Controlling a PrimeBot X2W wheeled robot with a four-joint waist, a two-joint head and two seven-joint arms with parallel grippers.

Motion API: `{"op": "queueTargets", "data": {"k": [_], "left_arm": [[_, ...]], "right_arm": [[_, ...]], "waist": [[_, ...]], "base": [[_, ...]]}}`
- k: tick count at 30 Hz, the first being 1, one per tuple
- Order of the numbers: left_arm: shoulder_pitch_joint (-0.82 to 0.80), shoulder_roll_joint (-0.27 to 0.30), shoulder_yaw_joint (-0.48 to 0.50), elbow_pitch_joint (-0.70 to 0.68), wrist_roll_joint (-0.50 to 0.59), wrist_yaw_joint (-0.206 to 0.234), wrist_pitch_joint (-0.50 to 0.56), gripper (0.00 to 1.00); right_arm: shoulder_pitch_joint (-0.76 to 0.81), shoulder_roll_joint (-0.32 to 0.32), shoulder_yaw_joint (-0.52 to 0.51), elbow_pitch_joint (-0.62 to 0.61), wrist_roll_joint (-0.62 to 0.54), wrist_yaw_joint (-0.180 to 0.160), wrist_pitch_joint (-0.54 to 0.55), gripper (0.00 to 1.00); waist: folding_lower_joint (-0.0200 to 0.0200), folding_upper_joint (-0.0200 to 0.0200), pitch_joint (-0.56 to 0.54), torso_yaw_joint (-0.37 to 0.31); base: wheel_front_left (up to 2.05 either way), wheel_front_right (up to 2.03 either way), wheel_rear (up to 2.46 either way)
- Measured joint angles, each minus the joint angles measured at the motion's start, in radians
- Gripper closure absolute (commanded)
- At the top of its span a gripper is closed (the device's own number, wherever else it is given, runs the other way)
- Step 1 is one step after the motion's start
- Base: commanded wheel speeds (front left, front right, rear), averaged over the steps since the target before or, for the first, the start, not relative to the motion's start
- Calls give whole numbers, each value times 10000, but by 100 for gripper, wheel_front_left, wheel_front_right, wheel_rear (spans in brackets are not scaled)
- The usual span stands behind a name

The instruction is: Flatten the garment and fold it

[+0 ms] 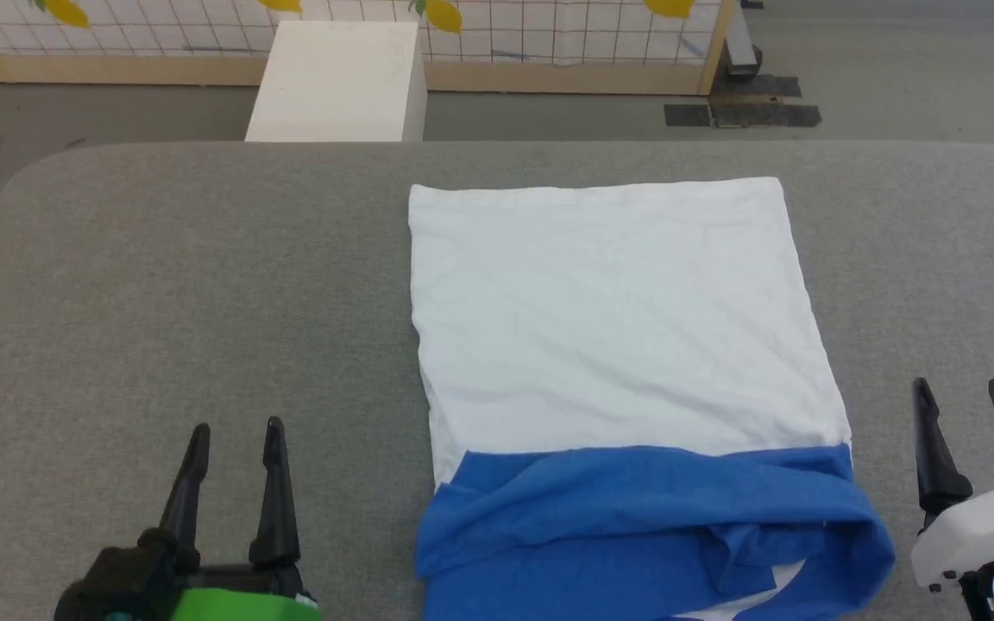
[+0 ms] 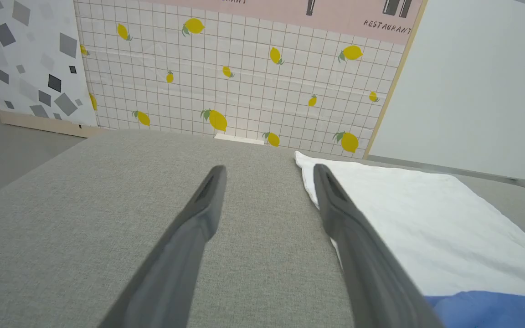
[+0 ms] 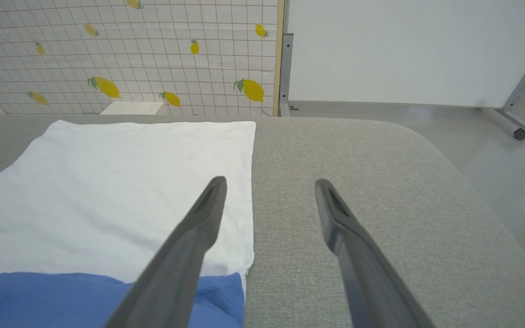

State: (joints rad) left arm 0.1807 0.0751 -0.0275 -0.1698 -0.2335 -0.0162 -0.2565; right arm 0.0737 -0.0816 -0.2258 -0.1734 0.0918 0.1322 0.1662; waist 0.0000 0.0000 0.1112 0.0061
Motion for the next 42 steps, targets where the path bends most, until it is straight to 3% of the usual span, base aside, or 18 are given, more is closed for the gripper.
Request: {"op": "queueTargets", "data": {"k": [4,11,14,22,31,42], "left_arm": [[-850,366,52,-253,17,-31,360,0],[-4185,1852,-167,-593,385,-660,2180,0],[-5812,2562,-554,-311,355,-930,3229,0],[-9523,3384,-1728,1329,-650,-1078,5451,0],[-11660,3741,-2943,3521,-1622,-1122,6644,0],[-12074,3841,-3494,4961,-2286,-1122,7482,0]], "right_arm": [[-15,77,-29,-79,-48,0,-56,0],[-228,174,-136,-445,-46,0,-79,0],[-407,201,-171,-568,-44,0,-65,0],[-904,228,-205,-752,-46,0,-69,0],[-1422,186,29,-713,-46,0,-84,0],[-1792,161,221,-274,-25,0,-343,0]], "waist": [[0,0,261,-36],[0,0,960,49],[0,0,1333,82],[0,0,2475,80],[1,0,3726,-173],[2,0,4744,-914]], "base": [[0,0,0],[0,0,0],[0,0,0],[0,0,0],[0,0,0],[0,0,0]]}}
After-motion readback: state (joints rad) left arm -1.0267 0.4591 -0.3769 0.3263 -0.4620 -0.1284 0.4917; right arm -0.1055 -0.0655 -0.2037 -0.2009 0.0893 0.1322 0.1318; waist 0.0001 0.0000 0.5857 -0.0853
